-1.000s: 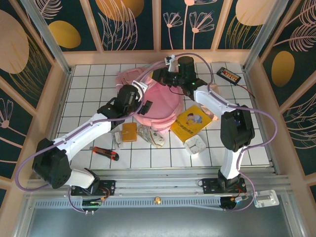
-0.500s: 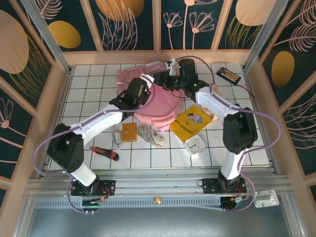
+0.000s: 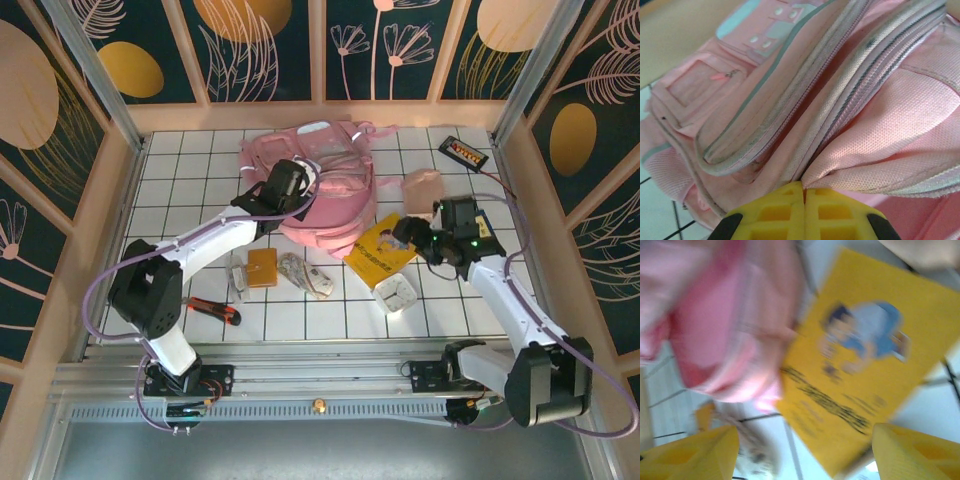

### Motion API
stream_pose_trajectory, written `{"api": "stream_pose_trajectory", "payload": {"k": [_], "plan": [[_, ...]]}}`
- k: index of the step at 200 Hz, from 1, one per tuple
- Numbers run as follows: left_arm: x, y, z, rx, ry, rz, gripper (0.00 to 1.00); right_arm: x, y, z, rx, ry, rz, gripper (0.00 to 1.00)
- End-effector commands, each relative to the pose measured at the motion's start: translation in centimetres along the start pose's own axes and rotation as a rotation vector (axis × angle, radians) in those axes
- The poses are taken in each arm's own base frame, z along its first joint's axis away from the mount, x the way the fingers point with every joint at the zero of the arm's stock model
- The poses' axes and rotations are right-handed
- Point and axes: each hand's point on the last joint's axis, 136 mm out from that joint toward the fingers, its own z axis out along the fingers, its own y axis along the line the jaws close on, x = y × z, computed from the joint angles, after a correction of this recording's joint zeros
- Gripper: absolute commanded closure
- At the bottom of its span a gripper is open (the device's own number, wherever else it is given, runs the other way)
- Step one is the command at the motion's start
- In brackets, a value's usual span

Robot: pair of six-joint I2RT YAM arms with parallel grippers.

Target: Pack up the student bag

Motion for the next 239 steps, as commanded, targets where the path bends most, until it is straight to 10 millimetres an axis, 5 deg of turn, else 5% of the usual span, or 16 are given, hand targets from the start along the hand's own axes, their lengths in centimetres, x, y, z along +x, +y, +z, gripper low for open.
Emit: {"api": "stream_pose_trajectory", "payload": {"k": [1,39,82,166,201,239], "plan": [[-1.1,-1.7,0.7,0.082,-0.039,-0.034,0.99,0.7,-3.1,0.5,0.060,0.007,0.077,0.29],[0.1,-2.9,1.1,0.116,-0.019,-0.015,0.99,0.7,-5.1,2.8,0.046,0.029,0.127,0.39],[0.5,-3.9,1.4,0.145,-0.009,0.003,0.99,0.3,-5.1,5.0,0.013,0.059,0.149,0.47],[0.5,-5.6,1.9,0.178,-0.004,0.007,0.99,0.1,-5.4,6.8,0.015,0.074,0.182,0.49],[0.8,-6.1,2.1,0.189,0.004,0.013,0.99,-0.5,-3.2,6.6,-0.072,0.028,0.144,0.67],[0.8,-6.3,2.1,0.193,0.005,0.015,0.99,-0.8,-1.6,6.0,-0.110,-0.009,0.110,0.70]]}}
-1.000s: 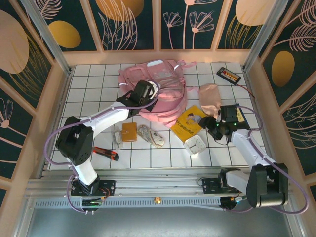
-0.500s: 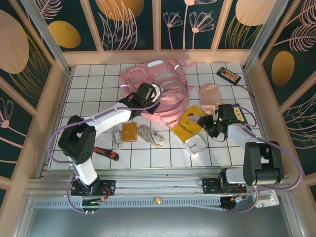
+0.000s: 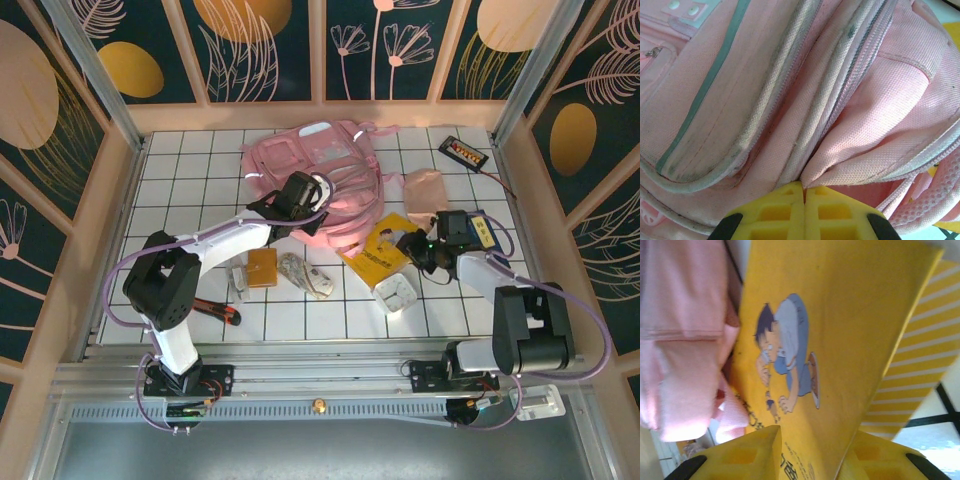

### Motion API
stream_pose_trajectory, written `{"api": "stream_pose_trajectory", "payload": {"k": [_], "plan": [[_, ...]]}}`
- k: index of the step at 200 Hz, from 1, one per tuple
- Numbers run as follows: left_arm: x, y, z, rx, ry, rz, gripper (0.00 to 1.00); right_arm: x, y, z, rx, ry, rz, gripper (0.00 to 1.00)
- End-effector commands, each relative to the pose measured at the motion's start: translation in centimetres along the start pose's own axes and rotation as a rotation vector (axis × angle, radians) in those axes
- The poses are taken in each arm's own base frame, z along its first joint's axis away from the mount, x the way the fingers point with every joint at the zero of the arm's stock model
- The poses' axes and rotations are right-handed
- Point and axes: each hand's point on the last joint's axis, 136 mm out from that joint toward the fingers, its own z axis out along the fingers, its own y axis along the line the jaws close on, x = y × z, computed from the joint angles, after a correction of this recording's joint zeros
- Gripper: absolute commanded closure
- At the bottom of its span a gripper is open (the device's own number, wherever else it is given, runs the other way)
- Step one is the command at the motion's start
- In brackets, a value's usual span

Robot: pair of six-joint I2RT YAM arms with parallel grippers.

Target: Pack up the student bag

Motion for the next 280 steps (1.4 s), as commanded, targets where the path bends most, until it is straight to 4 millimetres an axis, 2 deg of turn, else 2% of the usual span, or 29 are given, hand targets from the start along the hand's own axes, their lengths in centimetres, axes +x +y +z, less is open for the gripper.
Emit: {"api": "stream_pose_trajectory", "payload": {"k": [1,55,81,103,120,144,188,231,256,280], "plan": [[-2.4,-1.1,0.1,0.039,-0.078,-0.014,0.99,-0.4,1.6,-0.5,-0.060,-0.040,-0.029,0.70],[-2.3,-1.2,0.1,0.048,-0.073,-0.030,0.99,0.5,0.9,1.1,-0.091,-0.010,-0.016,0.70],[-3.2,-1.5,-0.6,0.068,-0.091,-0.048,0.99,0.4,1.4,1.9,-0.143,-0.012,-0.031,0.71],[-4.0,-1.5,-1.2,0.075,-0.102,-0.055,0.99,0.1,1.9,2.8,-0.187,-0.013,-0.046,0.85],[-4.5,-1.3,-1.6,0.067,-0.104,-0.056,0.99,-0.1,2.2,3.1,-0.205,-0.016,-0.057,1.00],[-5.5,-0.6,-2.4,0.039,-0.120,-0.089,0.99,-0.2,2.5,2.8,-0.211,-0.035,-0.088,1.00],[-8.2,2.6,-4.1,-0.119,-0.131,-0.175,1.00,-0.5,3.6,-0.2,-0.293,-0.127,-0.168,1.00],[-11.0,2.7,-5.6,-0.110,-0.172,-0.199,1.00,-2.6,6.9,-5.4,-0.382,-0.271,-0.253,1.00],[-11.8,3.4,-5.9,-0.144,-0.174,-0.214,0.99,-3.6,8.8,-8.3,-0.396,-0.328,-0.295,1.00],[-12.5,3.8,-5.8,-0.164,-0.169,-0.233,0.99,-3.6,10.9,-10.2,-0.448,-0.339,-0.325,1.00]]}}
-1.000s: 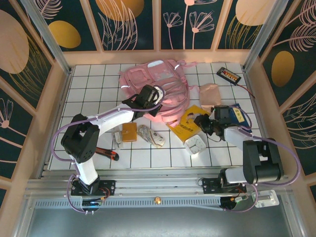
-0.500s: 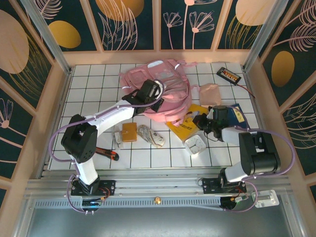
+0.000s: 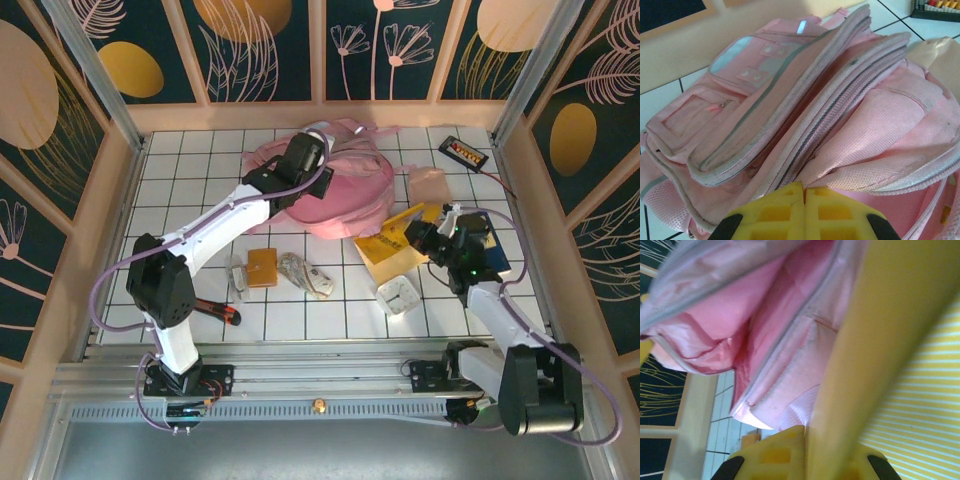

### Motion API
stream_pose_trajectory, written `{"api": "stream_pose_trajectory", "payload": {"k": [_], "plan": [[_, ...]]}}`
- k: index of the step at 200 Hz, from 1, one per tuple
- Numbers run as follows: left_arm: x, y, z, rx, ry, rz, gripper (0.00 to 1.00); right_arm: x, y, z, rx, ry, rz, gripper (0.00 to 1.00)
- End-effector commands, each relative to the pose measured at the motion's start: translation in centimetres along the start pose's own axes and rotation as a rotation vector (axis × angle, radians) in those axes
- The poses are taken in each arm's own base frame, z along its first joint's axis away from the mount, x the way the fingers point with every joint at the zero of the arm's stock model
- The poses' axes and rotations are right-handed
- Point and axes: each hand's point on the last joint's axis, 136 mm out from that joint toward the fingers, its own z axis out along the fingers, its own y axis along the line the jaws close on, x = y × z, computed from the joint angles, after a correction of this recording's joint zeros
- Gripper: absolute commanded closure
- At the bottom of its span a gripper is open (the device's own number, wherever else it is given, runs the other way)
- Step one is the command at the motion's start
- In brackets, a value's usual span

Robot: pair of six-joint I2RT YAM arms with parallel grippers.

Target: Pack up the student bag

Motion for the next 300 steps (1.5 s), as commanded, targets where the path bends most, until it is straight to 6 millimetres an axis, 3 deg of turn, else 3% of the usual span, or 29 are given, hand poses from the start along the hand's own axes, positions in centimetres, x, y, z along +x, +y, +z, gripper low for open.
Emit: {"api": "stream_pose_trajectory", "payload": {"k": [1,113,143,170,217,256,300], "plan": [[-2.4,0.5,-0.2,-0.035,-0.045,-0.052,0.99,-3.0,4.4,-1.4,-0.099,-0.071,-0.101,1.00],[-1.0,0.3,3.7,-0.090,0.046,-0.030,0.99,-5.8,12.7,-4.6,-0.245,-0.106,-0.171,1.00],[-1.4,-0.1,4.1,-0.071,0.046,-0.046,0.99,-6.0,14.0,-5.1,-0.263,-0.099,-0.177,1.00],[-3.0,-0.6,3.2,-0.040,0.020,-0.070,0.99,-5.6,14.1,-4.8,-0.272,-0.079,-0.163,1.00],[-6.6,-2.6,0.1,0.111,-0.053,-0.164,0.99,-3.8,14.4,-1.4,-0.339,-0.017,-0.142,1.00],[-6.3,-4.2,-0.6,0.215,-0.053,-0.218,0.99,-3.2,15.0,2.6,-0.419,-0.015,-0.137,1.00],[-6.0,-4.9,-2.1,0.288,-0.074,-0.259,0.99,-1.2,10.7,8.2,-0.409,0.012,-0.039,1.00]]}}
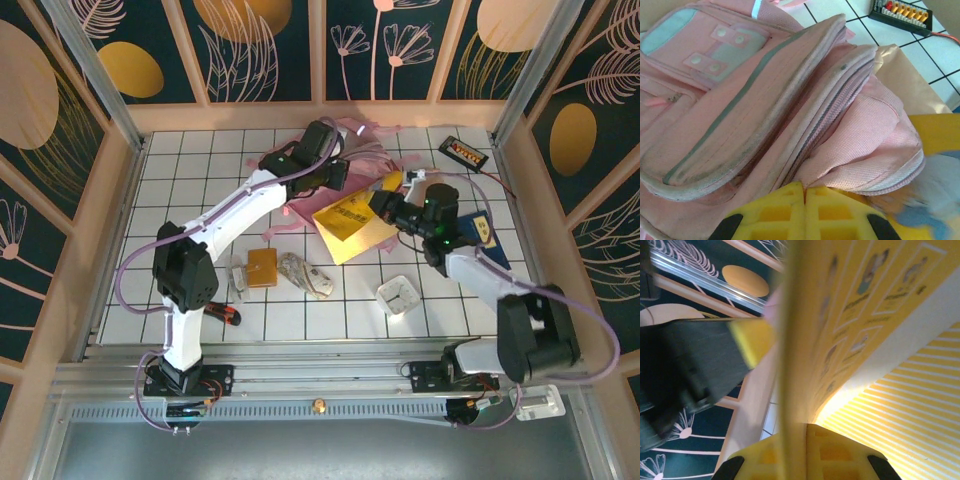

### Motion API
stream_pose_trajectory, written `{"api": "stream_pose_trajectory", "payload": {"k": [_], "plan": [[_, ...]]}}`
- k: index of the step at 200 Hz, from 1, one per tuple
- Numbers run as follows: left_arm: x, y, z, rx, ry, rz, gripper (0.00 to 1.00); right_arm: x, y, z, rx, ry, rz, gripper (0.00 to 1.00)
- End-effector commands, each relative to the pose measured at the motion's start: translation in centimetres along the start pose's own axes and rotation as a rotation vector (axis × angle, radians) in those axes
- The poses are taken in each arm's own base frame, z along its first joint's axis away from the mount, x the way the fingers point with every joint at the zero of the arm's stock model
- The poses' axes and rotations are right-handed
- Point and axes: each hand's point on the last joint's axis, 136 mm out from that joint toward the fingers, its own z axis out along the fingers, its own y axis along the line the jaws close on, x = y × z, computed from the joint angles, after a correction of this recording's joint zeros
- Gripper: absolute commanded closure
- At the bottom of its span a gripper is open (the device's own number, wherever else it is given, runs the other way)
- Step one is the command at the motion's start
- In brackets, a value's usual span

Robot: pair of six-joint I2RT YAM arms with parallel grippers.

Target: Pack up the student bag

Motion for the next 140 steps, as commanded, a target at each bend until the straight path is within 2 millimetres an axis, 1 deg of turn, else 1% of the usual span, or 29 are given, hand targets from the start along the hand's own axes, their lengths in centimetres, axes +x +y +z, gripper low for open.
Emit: {"api": "stream_pose_trajectory", "payload": {"k": [1,26,36,79,116,127,140], "plan": [[-4.6,-2.4,-4.4,0.136,-0.168,-0.060,0.99,-1.6,0.9,1.3,-0.124,-0.098,-0.038,1.00],[-4.1,-3.1,-4.8,0.193,-0.169,-0.073,1.00,-1.3,-2.0,3.4,-0.118,-0.102,0.007,1.00],[-3.9,-3.6,-5.1,0.221,-0.173,-0.065,0.99,-1.5,-2.7,4.1,-0.115,-0.108,0.019,1.00],[-2.0,-4.9,-5.0,0.289,-0.132,-0.022,0.99,-3.2,-4.4,7.7,-0.097,-0.139,0.019,1.00],[-0.9,-5.7,-5.3,0.338,-0.103,-0.003,0.99,-4.8,-5.6,10.8,-0.104,-0.174,0.038,1.00],[-0.7,-5.6,-5.3,0.340,-0.101,-0.001,0.99,-4.9,-5.9,11.9,-0.107,-0.170,0.049,1.00],[-0.7,-5.6,-5.6,0.342,-0.108,0.001,0.99,-4.5,-6.4,13.3,-0.100,-0.157,0.056,1.00]]}}
